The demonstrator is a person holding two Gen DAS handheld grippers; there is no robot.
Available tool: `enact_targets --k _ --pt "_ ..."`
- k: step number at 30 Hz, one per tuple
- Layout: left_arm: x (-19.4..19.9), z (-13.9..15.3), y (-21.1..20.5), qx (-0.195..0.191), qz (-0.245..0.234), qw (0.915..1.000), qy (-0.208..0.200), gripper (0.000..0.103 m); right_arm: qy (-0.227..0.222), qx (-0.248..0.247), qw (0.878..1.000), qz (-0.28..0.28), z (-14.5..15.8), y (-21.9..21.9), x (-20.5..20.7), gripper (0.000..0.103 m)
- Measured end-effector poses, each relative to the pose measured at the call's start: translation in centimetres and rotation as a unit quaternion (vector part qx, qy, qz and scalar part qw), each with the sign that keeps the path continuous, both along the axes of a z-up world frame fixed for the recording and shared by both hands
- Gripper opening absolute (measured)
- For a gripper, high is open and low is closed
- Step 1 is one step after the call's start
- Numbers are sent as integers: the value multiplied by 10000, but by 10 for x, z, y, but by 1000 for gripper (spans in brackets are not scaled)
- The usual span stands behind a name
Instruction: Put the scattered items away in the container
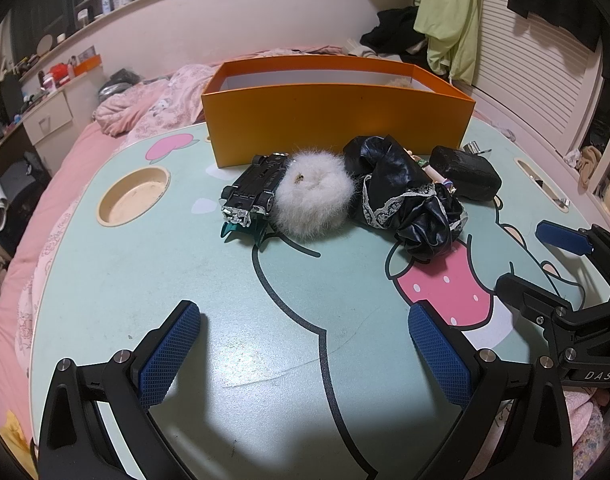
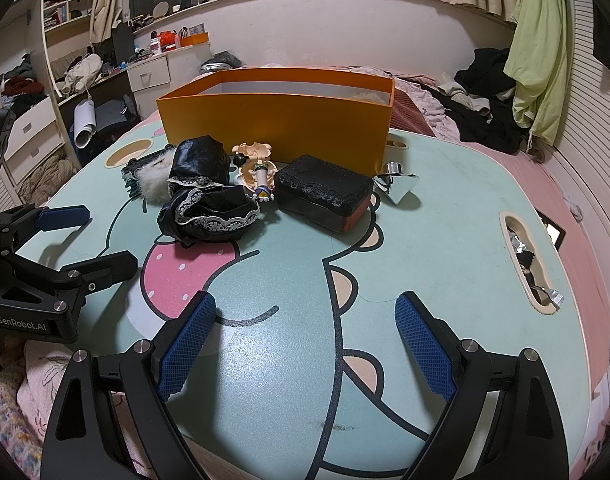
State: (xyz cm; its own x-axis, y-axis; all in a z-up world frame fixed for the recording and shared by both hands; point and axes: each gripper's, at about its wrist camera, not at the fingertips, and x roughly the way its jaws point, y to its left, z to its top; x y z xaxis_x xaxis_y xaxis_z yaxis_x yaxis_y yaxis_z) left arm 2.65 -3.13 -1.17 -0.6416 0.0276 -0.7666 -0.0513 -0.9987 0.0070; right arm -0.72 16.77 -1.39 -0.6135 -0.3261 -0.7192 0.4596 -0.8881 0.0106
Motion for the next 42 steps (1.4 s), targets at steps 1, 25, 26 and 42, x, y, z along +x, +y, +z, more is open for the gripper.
enact_targets --k 1,25,26,42 --pt "0 0 0 2 -1 10000 0 103 0 0 10000 0 0 0 0 91" --pt "-87 32 -38 726 -90 9973 -7 52 -10 -28 10000 4 1 -2 2 91" --pt "-92 30 -36 657 -85 9978 -77 46 -10 -28 10000 4 1 -3 2 91" --pt "-71 13 -33 468 -284 9984 -162 33 -3 -19 10000 12 0 -2 2 91"
